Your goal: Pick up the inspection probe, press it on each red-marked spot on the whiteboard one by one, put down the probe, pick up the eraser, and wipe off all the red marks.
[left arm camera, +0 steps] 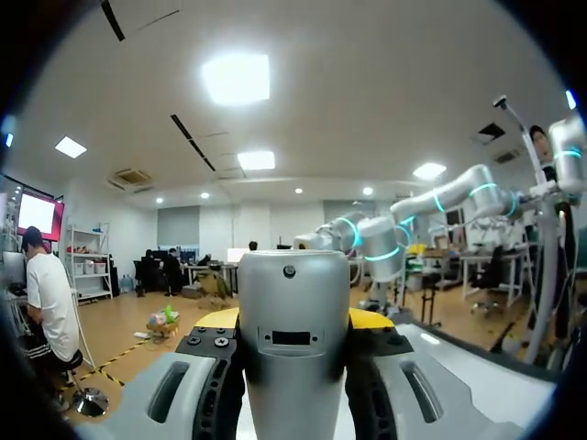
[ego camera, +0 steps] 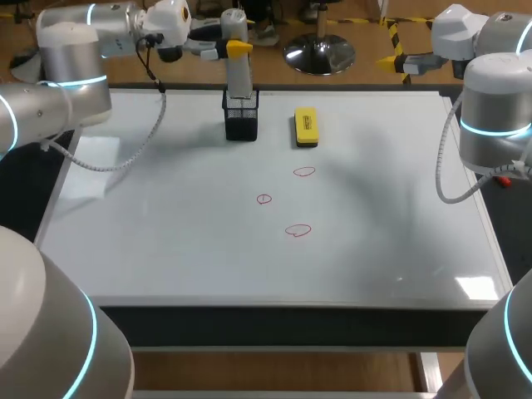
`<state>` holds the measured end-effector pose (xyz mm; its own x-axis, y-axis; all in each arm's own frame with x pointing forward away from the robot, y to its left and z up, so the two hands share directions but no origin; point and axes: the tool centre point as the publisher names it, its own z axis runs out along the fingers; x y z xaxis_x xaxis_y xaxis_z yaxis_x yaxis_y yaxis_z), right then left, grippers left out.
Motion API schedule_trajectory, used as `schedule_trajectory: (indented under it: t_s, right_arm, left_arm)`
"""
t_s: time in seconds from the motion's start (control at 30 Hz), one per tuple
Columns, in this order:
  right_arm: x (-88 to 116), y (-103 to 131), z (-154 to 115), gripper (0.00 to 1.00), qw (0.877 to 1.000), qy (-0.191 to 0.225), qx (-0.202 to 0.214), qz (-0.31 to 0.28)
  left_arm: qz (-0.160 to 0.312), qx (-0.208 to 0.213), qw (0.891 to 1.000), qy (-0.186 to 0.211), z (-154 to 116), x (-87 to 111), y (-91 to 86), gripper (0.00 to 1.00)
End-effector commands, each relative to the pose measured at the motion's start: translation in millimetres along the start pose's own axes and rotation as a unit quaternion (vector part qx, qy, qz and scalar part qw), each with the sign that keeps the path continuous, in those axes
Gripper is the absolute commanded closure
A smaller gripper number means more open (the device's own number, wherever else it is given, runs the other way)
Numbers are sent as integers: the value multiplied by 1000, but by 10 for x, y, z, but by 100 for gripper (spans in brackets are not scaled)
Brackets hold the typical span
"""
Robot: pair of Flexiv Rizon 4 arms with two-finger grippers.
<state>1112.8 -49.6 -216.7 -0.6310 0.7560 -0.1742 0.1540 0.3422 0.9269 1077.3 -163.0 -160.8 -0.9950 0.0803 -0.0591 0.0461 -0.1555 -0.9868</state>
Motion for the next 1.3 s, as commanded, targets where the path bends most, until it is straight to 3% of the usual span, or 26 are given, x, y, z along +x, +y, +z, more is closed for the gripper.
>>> schedule_trajectory:
  t_s: [0.03, 0.23, 0.53, 1.0, 1.3]
  right_arm:
    - [-4, -1, 3, 0, 1000, 0, 0, 0]
    - [-4, -1, 3, 0, 1000, 0, 0, 0]
    - [-4, -1, 3, 0, 1000, 0, 0, 0]
    - [-4, -1, 3, 0, 1000, 0, 0, 0]
    - [-4, -1, 3, 0, 1000, 0, 0, 0]
  left_arm:
    - [5, 0, 1000, 5, -81, 67, -198, 100]
    - [15, -2, 1000, 8, -320, 143, -344, 100]
    - [36, -11, 999, 6, -828, 263, -333, 100]
    - [34, -21, 999, -5, -1512, 457, -127, 100]
    - [16, -33, 999, -27, -1761, 513, 103, 100]
